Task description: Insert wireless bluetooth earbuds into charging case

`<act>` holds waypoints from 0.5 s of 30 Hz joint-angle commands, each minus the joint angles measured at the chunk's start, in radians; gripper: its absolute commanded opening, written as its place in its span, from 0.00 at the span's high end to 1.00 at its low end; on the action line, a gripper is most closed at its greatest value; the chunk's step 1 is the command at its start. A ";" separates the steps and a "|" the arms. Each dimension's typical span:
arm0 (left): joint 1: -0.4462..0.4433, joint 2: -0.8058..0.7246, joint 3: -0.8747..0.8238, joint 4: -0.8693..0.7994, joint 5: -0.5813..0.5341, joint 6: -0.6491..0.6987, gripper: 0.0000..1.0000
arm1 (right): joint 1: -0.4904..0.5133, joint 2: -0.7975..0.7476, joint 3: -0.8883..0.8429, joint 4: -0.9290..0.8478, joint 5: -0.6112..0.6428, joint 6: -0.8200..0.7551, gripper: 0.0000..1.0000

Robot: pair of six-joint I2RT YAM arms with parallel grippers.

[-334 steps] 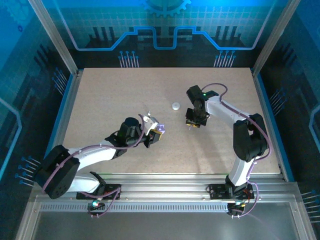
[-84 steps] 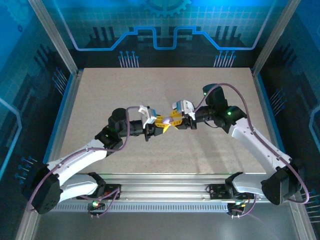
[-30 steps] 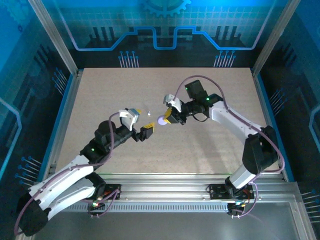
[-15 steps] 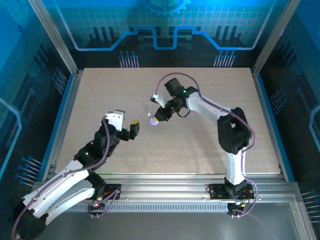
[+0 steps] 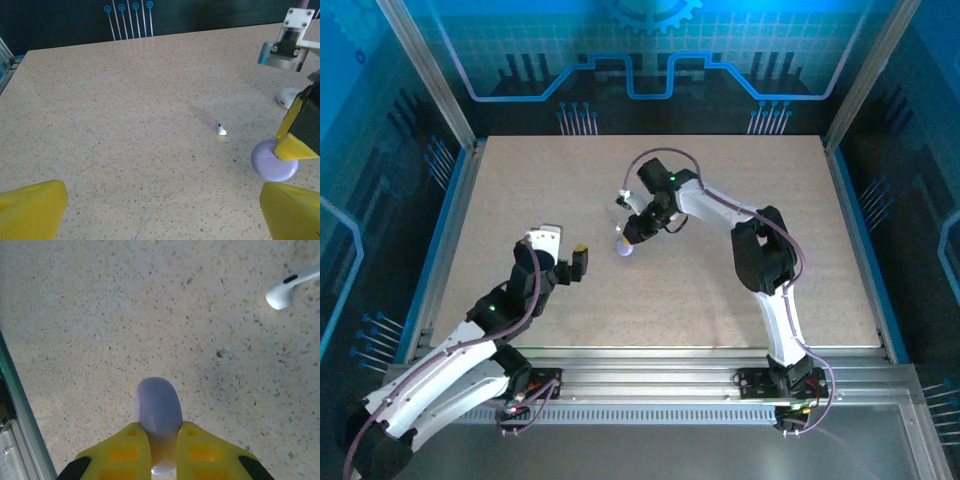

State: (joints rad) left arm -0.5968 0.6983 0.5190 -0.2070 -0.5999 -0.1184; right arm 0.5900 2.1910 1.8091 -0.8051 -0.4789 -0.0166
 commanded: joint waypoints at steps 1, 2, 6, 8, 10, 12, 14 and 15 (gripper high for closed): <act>0.019 0.013 0.029 -0.033 -0.042 -0.012 0.01 | 0.010 0.035 0.036 -0.053 -0.018 0.045 0.88; 0.025 0.016 0.029 -0.034 -0.039 -0.016 0.01 | 0.010 0.040 0.039 -0.054 -0.018 0.049 0.88; 0.042 0.020 0.028 -0.034 -0.018 -0.021 0.01 | 0.007 0.069 0.061 -0.065 -0.041 0.058 0.87; 0.043 0.021 0.027 -0.029 -0.012 -0.020 0.01 | 0.010 0.086 0.075 -0.076 -0.057 0.060 0.87; 0.045 0.021 0.025 -0.024 -0.006 -0.022 0.01 | 0.010 0.100 0.084 -0.078 -0.080 0.060 0.87; 0.045 0.021 0.023 -0.023 -0.002 -0.027 0.01 | 0.010 0.111 0.092 -0.075 -0.099 0.061 0.87; 0.045 0.021 0.023 -0.023 0.002 -0.032 0.01 | 0.010 0.123 0.097 -0.072 -0.107 0.064 0.87; 0.047 0.021 0.021 -0.024 0.003 -0.037 0.01 | 0.010 0.128 0.104 -0.071 -0.115 0.065 0.87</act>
State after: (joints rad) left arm -0.5591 0.7200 0.5190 -0.2295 -0.6060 -0.1333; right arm 0.5900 2.2906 1.8748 -0.8463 -0.5358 0.0315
